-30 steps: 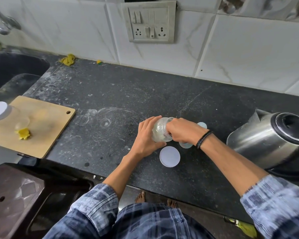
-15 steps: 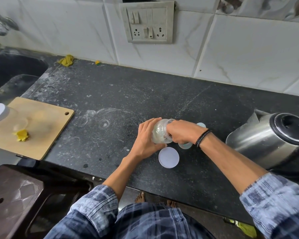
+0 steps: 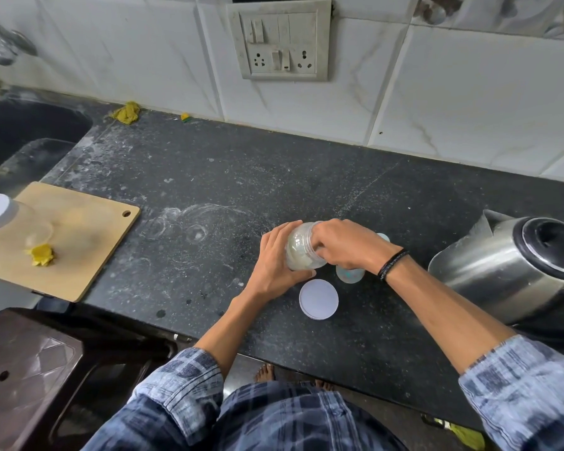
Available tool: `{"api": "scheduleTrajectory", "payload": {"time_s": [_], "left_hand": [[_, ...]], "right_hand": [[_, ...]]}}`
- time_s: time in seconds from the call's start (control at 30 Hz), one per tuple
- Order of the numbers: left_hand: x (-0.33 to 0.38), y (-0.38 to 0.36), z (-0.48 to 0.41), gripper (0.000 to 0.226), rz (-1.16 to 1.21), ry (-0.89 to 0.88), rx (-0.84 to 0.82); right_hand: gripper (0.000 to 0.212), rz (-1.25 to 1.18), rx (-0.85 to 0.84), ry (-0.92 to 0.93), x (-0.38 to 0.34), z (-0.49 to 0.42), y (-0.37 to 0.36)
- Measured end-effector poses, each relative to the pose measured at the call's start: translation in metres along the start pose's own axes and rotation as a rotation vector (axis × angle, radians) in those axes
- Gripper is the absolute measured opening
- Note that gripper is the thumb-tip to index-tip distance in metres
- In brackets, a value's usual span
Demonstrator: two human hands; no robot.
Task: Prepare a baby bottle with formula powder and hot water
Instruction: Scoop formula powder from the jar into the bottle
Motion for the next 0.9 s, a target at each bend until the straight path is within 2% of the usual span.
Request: {"api": "scheduleTrajectory", "payload": {"time_s": [0.23, 0.43, 0.6, 0.73, 0.9], "left_hand": [[-0.0016, -0.0003, 0.0023, 0.102, 0.061, 0.070, 0.014], [-0.0043, -0.0030, 0.0003, 0.106, 0.098, 0.110, -0.006], [-0.0029, -0.0025, -0.0024, 0.106, 0.106, 0.118, -0.016], [-0.0059, -0.0018, 0.0003, 0.106, 0.120, 0.130, -0.022], [-0.0052, -0.0017, 0.0019, 0.105, 0.131, 0.138, -0.023]], "right_hand": [[0.023, -0.096, 0.303, 0.066, 0.0080, 0.0041, -0.0011], [0.012, -0.042, 0.617, 0.241, 0.0063, 0.0094, -0.0033], [0.025, -0.015, 0.667, 0.311, 0.0090, 0.0075, -0.0055], [0.012, -0.006, 0.664, 0.335, 0.0109, 0.0083, -0.0050], [0.015, -0.040, 0.636, 0.344, 0.0111, 0.0040, -0.0065]]}}
Point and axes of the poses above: each hand's wrist, its own z-axis away from the middle knuckle, its own y-axis out of the back of the hand, x = y × z, the point moved 4 cm from there along -z, towards the middle knuckle, and after that the axes turned 3 degrees about -z, right-handed, at the moved point
